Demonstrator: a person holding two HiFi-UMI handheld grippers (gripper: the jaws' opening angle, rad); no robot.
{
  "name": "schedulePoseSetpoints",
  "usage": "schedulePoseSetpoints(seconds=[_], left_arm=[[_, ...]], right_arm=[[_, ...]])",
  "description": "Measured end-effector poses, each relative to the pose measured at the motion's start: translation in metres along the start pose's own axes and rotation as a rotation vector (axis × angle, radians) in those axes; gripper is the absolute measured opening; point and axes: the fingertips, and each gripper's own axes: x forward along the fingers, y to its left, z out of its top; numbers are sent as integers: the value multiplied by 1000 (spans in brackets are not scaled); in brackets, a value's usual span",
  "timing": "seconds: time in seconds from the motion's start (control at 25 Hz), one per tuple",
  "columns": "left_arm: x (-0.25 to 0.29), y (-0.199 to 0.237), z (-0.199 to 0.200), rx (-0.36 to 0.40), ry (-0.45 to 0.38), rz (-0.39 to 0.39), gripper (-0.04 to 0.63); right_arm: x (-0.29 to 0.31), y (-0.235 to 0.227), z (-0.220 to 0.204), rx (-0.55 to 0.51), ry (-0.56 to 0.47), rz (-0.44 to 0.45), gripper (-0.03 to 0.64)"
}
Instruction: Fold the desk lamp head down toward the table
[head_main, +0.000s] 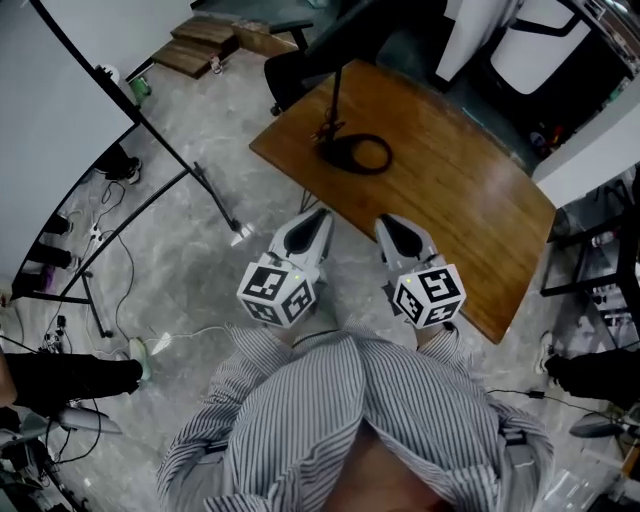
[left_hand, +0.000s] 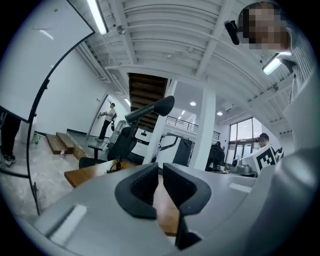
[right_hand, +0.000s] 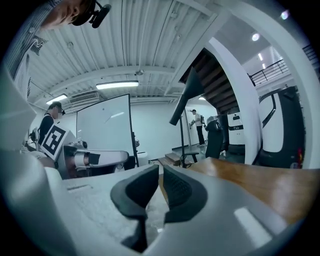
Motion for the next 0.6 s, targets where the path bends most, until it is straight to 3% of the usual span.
schedulePoseSetpoints(seconds=[0.28, 0.6], left_arm=[[71, 76, 54, 89, 1, -50, 61], [127, 117, 78, 179, 17, -84, 121]], right_arm=[[96, -42, 44, -14, -35, -107, 46], [165, -81, 66, -76, -21, -143, 97]])
